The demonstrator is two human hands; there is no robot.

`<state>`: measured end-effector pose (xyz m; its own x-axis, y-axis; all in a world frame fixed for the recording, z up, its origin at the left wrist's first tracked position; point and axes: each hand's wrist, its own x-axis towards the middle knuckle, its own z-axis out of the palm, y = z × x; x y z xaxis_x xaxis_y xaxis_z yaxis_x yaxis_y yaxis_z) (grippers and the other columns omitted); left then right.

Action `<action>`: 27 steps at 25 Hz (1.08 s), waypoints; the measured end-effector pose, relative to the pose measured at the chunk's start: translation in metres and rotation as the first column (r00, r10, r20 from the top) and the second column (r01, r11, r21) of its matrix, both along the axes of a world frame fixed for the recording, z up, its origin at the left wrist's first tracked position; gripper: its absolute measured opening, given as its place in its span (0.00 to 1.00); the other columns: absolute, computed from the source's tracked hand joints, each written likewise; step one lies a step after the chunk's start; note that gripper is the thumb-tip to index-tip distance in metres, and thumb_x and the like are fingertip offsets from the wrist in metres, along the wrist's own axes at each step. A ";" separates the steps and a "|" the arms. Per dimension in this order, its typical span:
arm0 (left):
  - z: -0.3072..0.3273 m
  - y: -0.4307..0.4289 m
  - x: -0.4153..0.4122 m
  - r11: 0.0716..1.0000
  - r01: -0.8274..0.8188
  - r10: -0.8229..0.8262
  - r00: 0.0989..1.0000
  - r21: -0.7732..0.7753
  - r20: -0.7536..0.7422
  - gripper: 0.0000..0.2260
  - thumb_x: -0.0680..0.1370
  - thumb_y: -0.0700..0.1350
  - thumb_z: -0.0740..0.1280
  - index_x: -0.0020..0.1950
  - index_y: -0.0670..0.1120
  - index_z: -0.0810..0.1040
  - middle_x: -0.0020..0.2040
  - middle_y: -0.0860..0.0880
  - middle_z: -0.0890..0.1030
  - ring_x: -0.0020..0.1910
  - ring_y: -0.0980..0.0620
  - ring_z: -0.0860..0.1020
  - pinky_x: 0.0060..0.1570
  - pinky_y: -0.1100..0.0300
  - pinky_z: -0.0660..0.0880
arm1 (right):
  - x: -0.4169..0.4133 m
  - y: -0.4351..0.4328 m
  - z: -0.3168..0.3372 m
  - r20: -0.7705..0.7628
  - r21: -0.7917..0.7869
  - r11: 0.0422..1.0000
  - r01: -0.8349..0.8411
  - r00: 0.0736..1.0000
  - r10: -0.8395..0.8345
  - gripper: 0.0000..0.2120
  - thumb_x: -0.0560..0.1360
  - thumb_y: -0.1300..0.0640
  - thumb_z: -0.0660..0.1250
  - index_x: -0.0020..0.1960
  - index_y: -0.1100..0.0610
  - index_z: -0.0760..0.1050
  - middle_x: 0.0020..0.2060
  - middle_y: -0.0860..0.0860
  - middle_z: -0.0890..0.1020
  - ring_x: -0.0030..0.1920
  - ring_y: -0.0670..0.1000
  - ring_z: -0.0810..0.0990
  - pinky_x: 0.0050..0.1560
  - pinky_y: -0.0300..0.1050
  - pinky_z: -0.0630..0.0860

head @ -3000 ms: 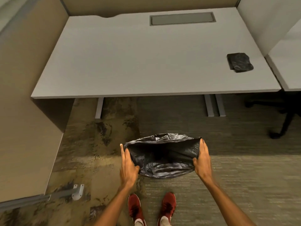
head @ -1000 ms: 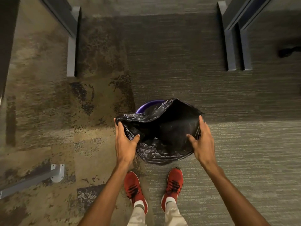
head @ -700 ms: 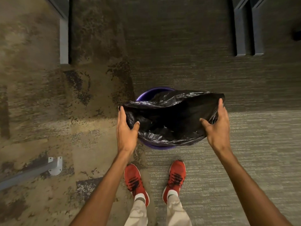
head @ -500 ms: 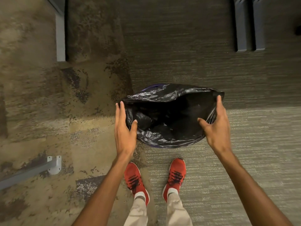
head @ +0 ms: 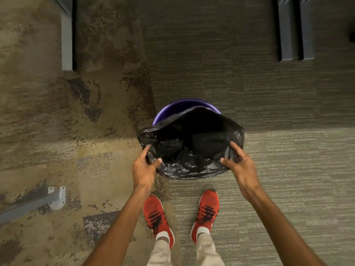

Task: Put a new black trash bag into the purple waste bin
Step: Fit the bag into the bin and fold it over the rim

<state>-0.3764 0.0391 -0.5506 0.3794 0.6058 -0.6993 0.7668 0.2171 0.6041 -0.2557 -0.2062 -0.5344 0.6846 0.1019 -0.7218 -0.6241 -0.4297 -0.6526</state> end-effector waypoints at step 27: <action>-0.044 -0.031 -0.026 0.759 -0.643 0.642 0.765 -0.101 -0.041 0.21 0.77 0.32 0.69 0.67 0.48 0.79 0.66 0.45 0.80 0.31 0.59 0.76 0.26 0.70 0.75 | -0.035 -0.020 -0.066 -0.522 0.181 0.402 0.898 0.434 -0.734 0.16 0.77 0.72 0.64 0.64 0.65 0.76 0.63 0.61 0.78 0.56 0.56 0.82 0.41 0.42 0.84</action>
